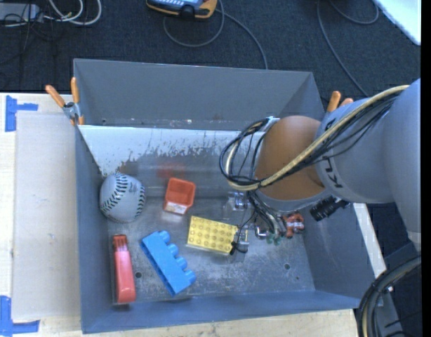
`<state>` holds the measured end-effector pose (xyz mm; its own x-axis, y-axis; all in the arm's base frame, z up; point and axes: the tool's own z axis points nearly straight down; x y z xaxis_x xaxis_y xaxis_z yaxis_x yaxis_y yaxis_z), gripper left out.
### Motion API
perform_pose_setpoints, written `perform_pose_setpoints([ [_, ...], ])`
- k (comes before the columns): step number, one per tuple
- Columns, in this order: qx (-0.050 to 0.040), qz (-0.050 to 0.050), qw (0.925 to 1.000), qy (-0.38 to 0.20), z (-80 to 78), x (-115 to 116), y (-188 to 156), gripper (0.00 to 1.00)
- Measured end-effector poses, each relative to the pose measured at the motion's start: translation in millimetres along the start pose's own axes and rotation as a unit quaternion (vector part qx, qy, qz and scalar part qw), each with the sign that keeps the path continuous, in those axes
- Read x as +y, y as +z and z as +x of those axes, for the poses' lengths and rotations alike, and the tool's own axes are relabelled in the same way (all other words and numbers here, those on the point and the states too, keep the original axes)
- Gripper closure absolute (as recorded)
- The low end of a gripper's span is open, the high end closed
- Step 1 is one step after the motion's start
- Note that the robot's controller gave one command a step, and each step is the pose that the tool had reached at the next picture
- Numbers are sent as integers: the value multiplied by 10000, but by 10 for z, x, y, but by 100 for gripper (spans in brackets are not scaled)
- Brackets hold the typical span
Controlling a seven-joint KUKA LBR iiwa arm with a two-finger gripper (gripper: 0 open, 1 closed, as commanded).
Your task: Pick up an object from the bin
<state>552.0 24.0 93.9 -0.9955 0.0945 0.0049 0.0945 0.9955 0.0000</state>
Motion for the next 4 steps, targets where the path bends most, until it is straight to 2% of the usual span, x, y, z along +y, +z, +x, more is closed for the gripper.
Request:
perform_pose_setpoints([
  [1, 26, 3, 9999, 146, -28, 68, 88, 0],
  [2, 0, 0, 9955, 949, -10, 161, -35, 0],
  [3, 28, 3, 9995, 327, -40, 239, 200, 0],
  [4, 1, -2, 9783, 2070, -4, 318, 236, 100],
])
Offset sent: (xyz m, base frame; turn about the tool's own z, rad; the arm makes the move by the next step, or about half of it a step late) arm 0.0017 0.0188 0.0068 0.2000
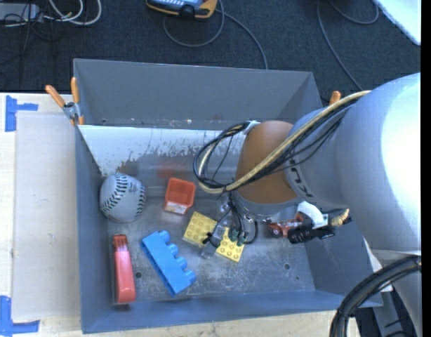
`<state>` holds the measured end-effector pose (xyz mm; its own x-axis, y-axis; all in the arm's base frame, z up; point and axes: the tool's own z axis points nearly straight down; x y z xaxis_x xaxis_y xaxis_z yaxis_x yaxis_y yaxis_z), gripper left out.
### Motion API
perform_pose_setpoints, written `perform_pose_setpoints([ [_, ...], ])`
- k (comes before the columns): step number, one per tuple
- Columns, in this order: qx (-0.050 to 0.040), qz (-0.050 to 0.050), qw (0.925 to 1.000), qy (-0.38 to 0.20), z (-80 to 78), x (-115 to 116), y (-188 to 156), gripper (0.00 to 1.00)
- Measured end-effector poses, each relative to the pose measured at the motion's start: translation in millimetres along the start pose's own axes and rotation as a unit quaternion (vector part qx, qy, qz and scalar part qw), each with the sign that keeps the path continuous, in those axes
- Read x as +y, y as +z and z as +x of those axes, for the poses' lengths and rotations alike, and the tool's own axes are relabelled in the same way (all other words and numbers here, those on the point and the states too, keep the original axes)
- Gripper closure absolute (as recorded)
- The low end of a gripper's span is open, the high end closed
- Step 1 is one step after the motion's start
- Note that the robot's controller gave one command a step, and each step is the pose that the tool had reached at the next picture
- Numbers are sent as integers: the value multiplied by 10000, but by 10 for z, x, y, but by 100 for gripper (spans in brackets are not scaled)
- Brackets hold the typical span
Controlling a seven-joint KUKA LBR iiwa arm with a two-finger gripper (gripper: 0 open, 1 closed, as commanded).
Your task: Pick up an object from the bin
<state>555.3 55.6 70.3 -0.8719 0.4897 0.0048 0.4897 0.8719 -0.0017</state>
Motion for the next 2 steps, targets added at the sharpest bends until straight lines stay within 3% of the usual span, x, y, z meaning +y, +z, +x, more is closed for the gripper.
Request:
perform_pose_setpoints([
  [2, 23, 16, 10000, -6, 14, -10, -47, 100],
])
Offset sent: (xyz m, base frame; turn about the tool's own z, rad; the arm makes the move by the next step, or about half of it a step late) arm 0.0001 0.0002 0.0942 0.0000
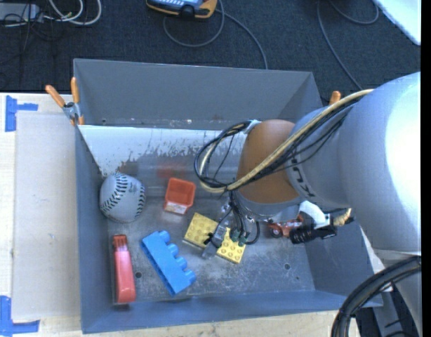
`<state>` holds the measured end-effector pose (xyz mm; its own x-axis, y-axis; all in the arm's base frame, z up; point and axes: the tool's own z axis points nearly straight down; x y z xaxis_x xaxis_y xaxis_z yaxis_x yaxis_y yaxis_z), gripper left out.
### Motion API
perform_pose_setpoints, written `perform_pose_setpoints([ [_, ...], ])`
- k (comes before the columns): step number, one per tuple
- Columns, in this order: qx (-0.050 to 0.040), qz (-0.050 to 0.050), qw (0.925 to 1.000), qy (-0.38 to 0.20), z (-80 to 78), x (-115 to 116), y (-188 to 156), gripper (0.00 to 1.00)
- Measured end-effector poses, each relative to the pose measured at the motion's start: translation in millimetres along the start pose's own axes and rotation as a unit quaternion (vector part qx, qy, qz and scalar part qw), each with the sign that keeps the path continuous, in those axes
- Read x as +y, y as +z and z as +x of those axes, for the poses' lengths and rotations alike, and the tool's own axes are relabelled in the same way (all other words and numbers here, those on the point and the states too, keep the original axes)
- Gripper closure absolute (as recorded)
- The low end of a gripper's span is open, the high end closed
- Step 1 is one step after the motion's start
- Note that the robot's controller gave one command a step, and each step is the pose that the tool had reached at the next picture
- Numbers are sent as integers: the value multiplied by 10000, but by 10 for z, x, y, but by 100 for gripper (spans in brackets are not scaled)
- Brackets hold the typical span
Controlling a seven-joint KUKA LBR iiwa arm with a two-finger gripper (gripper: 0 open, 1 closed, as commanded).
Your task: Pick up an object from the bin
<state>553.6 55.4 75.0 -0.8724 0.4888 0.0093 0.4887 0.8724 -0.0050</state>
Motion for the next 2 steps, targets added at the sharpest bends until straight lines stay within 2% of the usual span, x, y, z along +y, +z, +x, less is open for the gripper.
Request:
perform_pose_setpoints([
  [1, 22, 15, 10000, -2, 15, -13, -216, 100],
  [2, -9, -7, 10000, -4, -2, -1, -393, 100],
])
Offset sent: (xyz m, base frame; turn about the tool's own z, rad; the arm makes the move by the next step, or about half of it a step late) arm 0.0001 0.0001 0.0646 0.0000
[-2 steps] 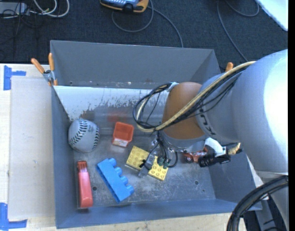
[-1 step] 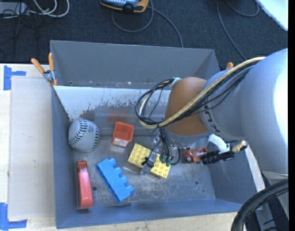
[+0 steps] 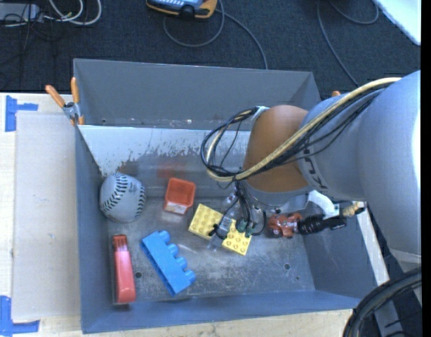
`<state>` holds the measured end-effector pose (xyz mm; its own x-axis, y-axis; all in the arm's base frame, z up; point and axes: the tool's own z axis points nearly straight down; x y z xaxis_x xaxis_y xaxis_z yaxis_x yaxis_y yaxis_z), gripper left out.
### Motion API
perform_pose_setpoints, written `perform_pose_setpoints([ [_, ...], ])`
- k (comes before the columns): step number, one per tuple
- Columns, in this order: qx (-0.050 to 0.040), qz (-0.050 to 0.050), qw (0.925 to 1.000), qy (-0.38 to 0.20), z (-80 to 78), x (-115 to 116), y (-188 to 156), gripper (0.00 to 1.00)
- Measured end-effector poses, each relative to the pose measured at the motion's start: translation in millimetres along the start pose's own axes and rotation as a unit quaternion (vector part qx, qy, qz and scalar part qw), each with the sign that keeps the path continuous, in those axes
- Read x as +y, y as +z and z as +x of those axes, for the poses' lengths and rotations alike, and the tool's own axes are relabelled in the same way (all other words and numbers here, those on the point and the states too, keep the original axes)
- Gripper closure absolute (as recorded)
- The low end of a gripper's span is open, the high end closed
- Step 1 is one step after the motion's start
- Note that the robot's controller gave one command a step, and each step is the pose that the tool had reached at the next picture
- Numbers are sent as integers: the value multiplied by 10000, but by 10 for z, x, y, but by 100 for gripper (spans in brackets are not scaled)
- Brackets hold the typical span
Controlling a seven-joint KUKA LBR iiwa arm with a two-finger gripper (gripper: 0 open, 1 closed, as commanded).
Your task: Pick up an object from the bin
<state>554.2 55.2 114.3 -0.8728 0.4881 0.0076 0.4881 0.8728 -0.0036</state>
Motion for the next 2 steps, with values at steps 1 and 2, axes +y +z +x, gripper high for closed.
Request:
perform_pose_setpoints([
  [1, -3, -3, 10000, -4, -2, 1, -99, 100],
  [2, 22, 14, 10000, -6, 10, -8, -181, 100],
])
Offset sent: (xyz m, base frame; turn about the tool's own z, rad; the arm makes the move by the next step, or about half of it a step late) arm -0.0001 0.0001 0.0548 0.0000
